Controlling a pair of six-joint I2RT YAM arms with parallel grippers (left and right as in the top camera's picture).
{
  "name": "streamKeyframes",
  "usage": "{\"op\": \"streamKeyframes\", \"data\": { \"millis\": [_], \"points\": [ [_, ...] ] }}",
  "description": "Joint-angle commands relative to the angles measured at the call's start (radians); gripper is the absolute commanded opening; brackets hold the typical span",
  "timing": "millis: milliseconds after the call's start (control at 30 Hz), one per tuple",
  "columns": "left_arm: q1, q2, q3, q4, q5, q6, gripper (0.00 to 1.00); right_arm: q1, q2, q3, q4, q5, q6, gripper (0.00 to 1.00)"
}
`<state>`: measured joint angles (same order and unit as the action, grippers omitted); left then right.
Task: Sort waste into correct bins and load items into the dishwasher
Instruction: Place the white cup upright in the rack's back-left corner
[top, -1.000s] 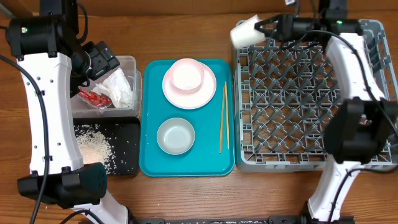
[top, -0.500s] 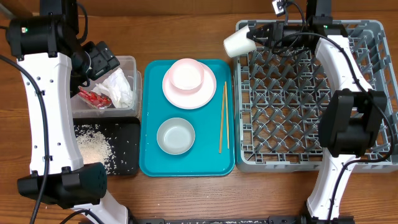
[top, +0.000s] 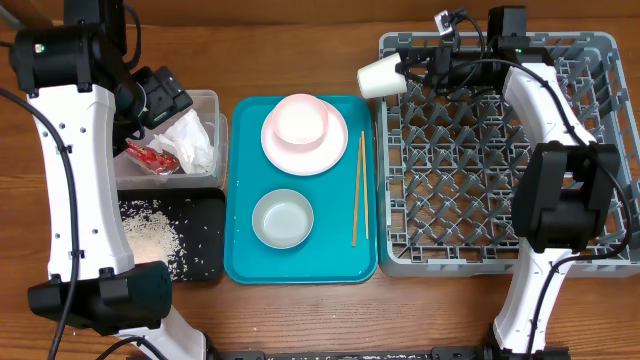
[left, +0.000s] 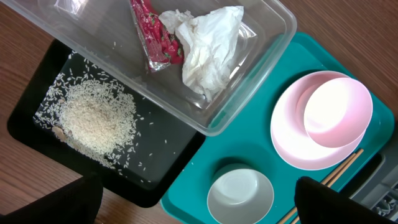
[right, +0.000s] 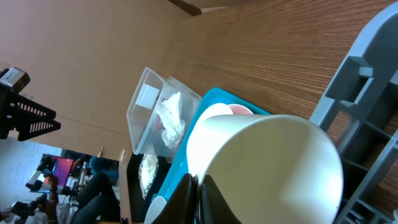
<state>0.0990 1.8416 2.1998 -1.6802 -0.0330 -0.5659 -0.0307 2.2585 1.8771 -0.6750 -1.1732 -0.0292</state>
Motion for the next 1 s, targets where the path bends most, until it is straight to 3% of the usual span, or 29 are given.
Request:
{"op": "streamKeyframes", "data": {
  "millis": [0,333,967],
  "points": [
    [-0.001,-0.009,0.002,-0.002,0.004,0.012,1.0,0.002,0.011,-0.019,-0.013,0.12,-0.006,0.04],
    [-0.001,-0.009,0.002,-0.002,0.004,0.012,1.0,-0.006,0.011,-0.019,-0.087,0.134,-0.163,0.04],
    [-0.001,-0.009,0.002,-0.002,0.004,0.012,1.0,-0.044,0.011,-0.019,-0.167,0.153,-0.293,0.04]
  ]
}}
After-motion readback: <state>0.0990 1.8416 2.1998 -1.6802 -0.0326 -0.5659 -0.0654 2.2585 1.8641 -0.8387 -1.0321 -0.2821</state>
